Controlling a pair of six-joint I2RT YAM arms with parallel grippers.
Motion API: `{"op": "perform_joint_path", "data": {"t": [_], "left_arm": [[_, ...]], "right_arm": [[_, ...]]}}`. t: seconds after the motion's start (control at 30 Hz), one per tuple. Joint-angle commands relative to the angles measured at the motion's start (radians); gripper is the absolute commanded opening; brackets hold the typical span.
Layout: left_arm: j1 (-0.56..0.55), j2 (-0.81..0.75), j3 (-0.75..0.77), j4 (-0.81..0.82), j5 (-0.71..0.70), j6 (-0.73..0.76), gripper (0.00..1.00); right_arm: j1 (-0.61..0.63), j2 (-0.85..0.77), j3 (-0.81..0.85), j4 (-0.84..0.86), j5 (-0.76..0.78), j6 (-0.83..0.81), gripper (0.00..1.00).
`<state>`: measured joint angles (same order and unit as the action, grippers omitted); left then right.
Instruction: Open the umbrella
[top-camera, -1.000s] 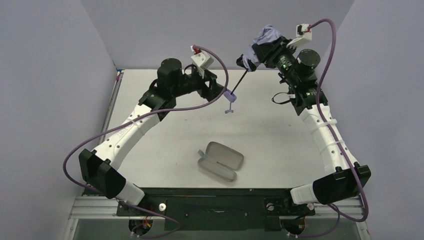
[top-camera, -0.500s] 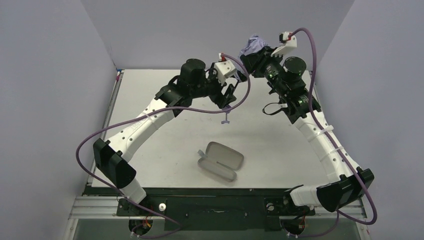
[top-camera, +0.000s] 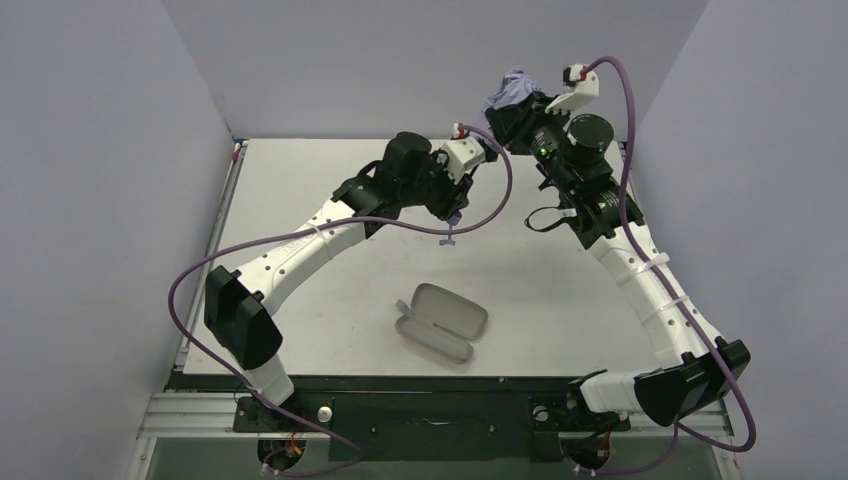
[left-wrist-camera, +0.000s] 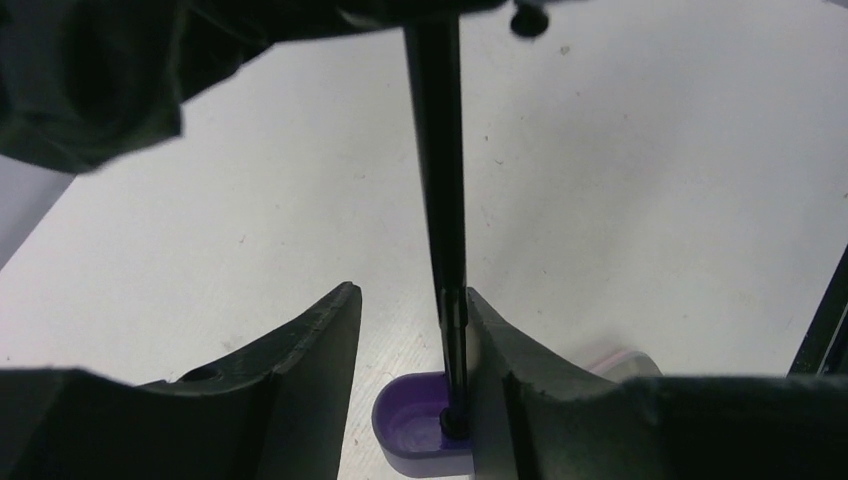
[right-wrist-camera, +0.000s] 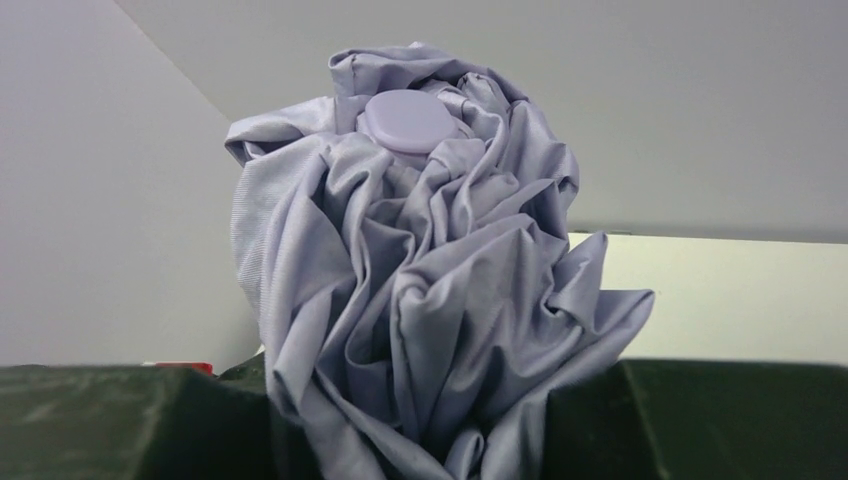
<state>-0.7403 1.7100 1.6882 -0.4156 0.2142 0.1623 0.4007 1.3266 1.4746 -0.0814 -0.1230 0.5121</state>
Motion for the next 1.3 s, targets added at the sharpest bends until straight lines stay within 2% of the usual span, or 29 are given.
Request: {"op": "perform_joint_path", "data": {"t": [0.0, 0.17, 0.8, 1.1, 1.27], "left_arm": [[-0.002, -0.008, -0.043, -0.002, -0.059, 0.023, 0.36], [-0.001, -0.027, -0.119, -0.007, -0.066, 0.036, 0.32], [0.001, -0.073, -0.391, -0.013, -0.060, 0.070, 0.31], [0.001, -0.086, -0.491, -0.031, -0.058, 0.084, 0.31], [0.002, -0.098, -0.498, -0.029, -0.054, 0.088, 0.31]], "right_arm": [[-0.002, -0.036, 0.083, 0.085, 0.039, -0.007, 0.00], [-0.042, -0.029, 0.120, 0.085, 0.037, 0.007, 0.00], [-0.185, 0.018, 0.269, 0.134, -0.010, 0.086, 0.00], [-0.224, 0.041, 0.327, 0.154, -0.016, 0.098, 0.00], [-0.231, 0.043, 0.317, 0.159, -0.028, 0.108, 0.00]]}}
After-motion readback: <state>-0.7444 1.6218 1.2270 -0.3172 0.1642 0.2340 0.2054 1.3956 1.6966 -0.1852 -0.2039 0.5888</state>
